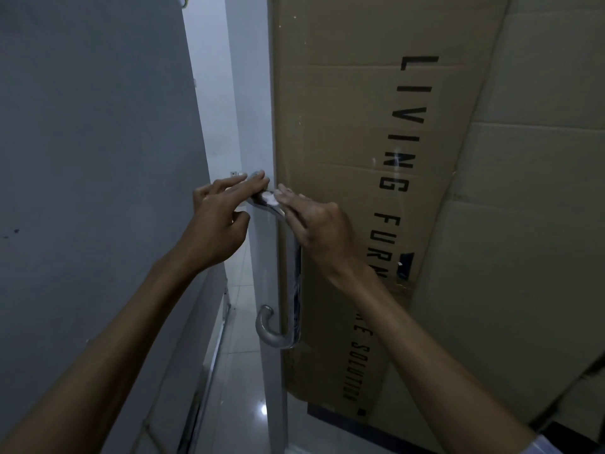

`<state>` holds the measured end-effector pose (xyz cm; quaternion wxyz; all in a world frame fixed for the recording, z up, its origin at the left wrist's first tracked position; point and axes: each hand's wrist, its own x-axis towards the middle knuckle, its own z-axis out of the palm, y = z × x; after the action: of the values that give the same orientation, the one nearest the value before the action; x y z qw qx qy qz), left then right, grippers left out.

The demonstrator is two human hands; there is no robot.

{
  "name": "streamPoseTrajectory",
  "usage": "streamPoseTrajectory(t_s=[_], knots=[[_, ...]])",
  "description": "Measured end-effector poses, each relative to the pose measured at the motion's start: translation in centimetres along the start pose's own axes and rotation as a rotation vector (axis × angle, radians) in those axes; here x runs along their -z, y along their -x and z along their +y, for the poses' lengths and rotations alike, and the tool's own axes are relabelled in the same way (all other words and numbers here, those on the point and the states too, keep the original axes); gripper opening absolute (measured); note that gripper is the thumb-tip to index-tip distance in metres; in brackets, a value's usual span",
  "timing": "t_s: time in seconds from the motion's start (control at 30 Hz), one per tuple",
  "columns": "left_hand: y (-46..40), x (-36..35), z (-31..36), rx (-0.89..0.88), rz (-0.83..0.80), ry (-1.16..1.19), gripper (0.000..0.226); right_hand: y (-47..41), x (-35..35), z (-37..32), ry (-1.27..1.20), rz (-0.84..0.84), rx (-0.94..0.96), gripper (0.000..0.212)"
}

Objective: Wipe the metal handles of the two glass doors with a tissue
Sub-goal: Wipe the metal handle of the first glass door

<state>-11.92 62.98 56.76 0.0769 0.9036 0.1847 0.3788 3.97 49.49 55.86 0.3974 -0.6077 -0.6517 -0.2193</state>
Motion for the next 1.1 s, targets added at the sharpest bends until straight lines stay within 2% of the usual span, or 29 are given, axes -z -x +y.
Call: streamPoseTrajectory(t_s=[0.13, 0.43, 0.57, 0.67, 0.73, 0.97, 1.1], knots=[[0.1, -0.2, 0.1, 0.004, 0.019, 0.019, 0.080, 1.2, -0.4, -0.1, 0.013, 0.002, 0.061, 0.043], [0.3, -1.2, 0.2, -0.008, 0.058, -0.012, 0.080, 2.7, -1.2, 0.1, -0.050, 0.144, -0.067, 0.039], [0.4, -1.4, 0.3, -0.007, 0.068, -0.017, 0.080, 3.6, -1.8, -0.2, -0.059, 0.191, -0.034, 0.041], [0.6, -1.5, 0.3, -0.007, 0.077, -0.018, 0.082, 4.1, -2.0, -0.2, -0.090, 0.229, -0.099, 0.039], [0.6, -1.6, 0.3, 0.002, 0.080, -0.037, 0.082, 3.5, -2.2, -0.4, -0.068, 0.212, -0.102, 0.039], [0.4, -1.4, 0.2, 0.034, 0.090, -0.039, 0.083, -1.7, -1.5, -1.7, 0.104, -0.004, 0.041, 0.035], [0.3, -1.3, 0.3, 0.015, 0.102, -0.028, 0.084, 0.0, -1.3, -0.4, 0.079, 0.036, 0.063, 0.041]])
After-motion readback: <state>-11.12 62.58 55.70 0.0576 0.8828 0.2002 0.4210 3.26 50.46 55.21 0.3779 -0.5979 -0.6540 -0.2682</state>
